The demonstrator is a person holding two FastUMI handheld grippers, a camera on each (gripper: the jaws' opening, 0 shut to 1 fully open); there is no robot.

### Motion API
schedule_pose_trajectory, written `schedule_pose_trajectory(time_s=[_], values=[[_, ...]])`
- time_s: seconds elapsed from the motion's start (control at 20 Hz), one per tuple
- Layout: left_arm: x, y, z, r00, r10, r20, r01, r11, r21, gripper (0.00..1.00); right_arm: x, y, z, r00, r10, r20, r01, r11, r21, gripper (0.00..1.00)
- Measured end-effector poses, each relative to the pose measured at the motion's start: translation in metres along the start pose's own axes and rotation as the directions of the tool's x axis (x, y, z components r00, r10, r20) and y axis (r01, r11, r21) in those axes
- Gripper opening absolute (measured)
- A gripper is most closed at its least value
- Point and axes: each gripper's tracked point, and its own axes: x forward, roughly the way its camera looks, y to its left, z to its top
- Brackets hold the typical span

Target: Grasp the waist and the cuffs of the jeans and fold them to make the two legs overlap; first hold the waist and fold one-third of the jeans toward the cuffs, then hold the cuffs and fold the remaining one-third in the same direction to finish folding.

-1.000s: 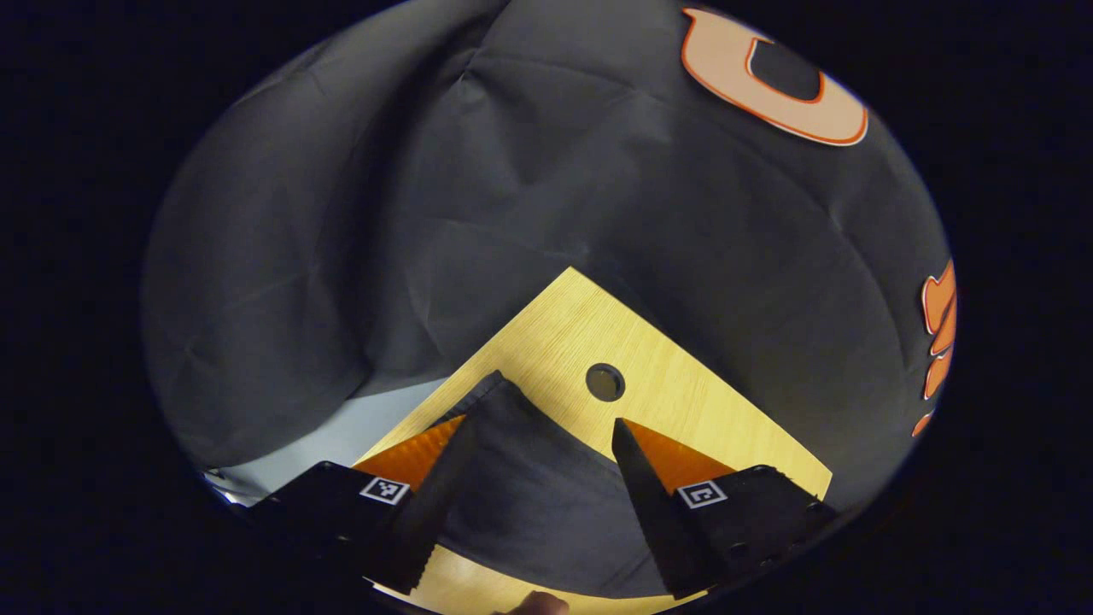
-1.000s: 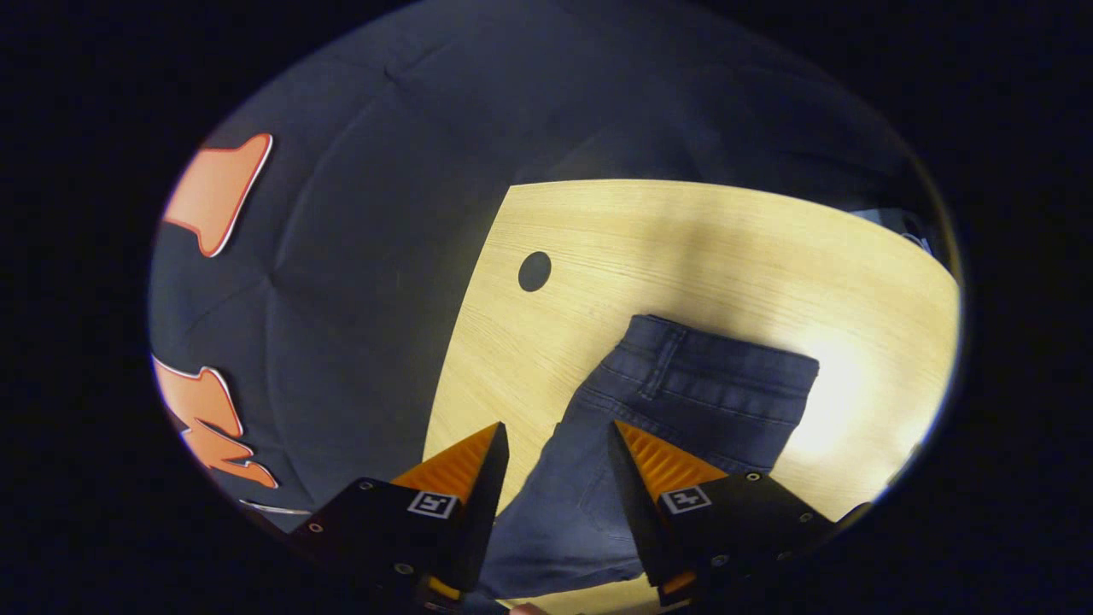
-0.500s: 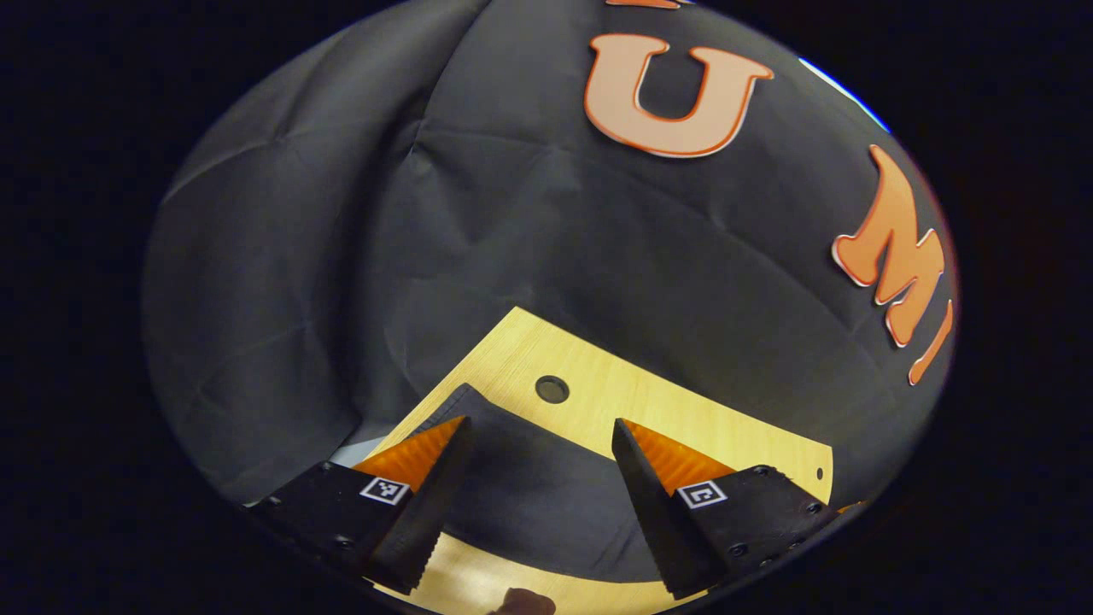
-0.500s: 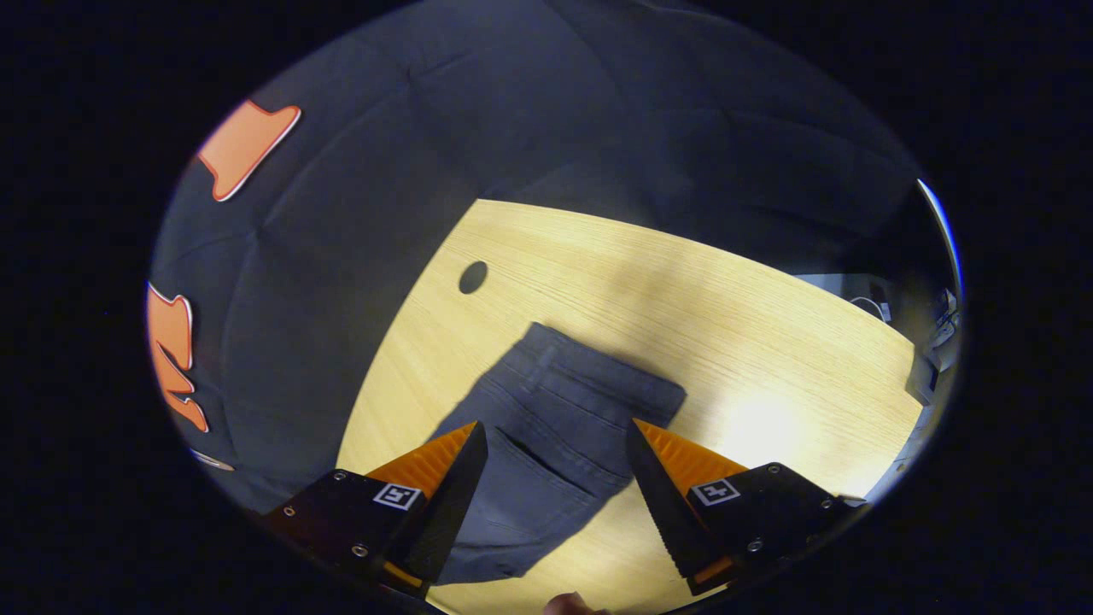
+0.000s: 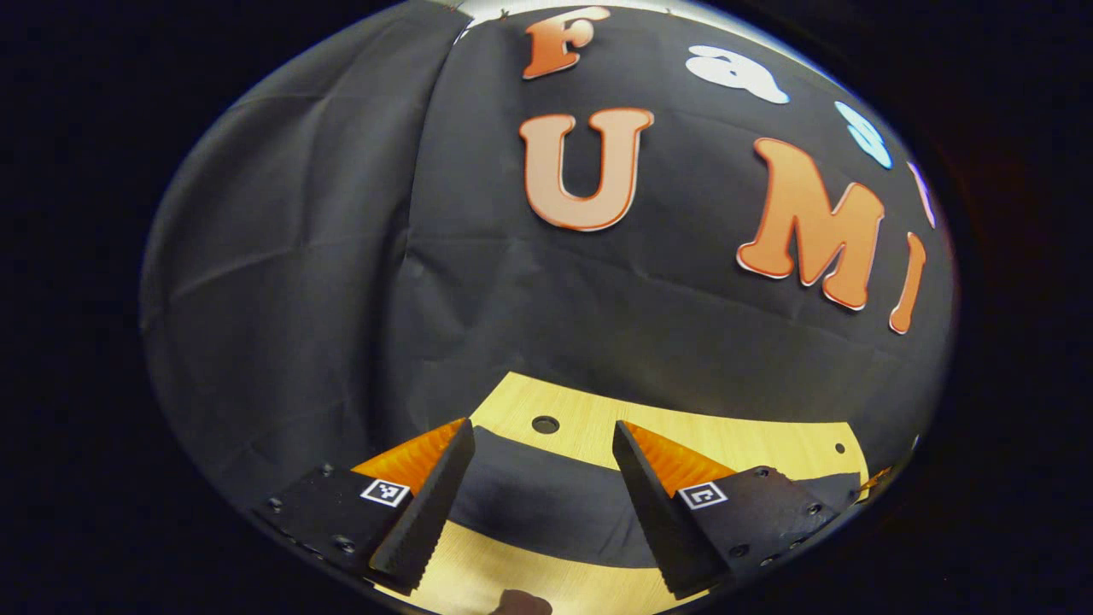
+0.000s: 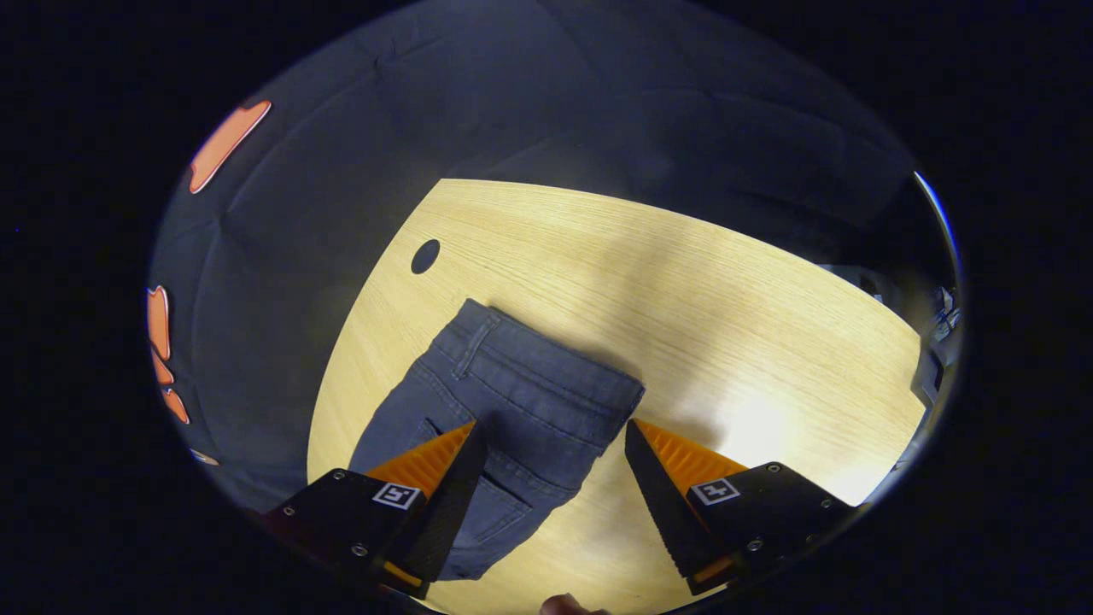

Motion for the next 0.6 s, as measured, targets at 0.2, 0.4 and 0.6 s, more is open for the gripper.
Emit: schedule_pose_trajectory(time_s=[0.2, 0.4, 0.6], values=[[-0.056, -0.025, 0.011, 0.997, -0.012, 0.079, 0.008, 0.999, 0.04, 0.98, 0.013, -0.001, 0.001, 1.0, -0.002, 0.013, 0.002, 1.0, -0.03, 0.99], [-0.094, -0.054, 0.003, 0.995, -0.009, 0.097, 0.002, 0.998, 0.07, 0.95, 0.014, -0.006, 0.004, 0.996, 0.014, 0.092, -0.005, 0.996, -0.093, 0.97], [-0.12, -0.074, -0.022, 0.998, -0.032, 0.056, 0.026, 0.994, 0.106, 0.98, 0.011, 0.009, 0.001, 0.992, 0.072, 0.107, -0.069, 0.997, -0.028, 0.49]])
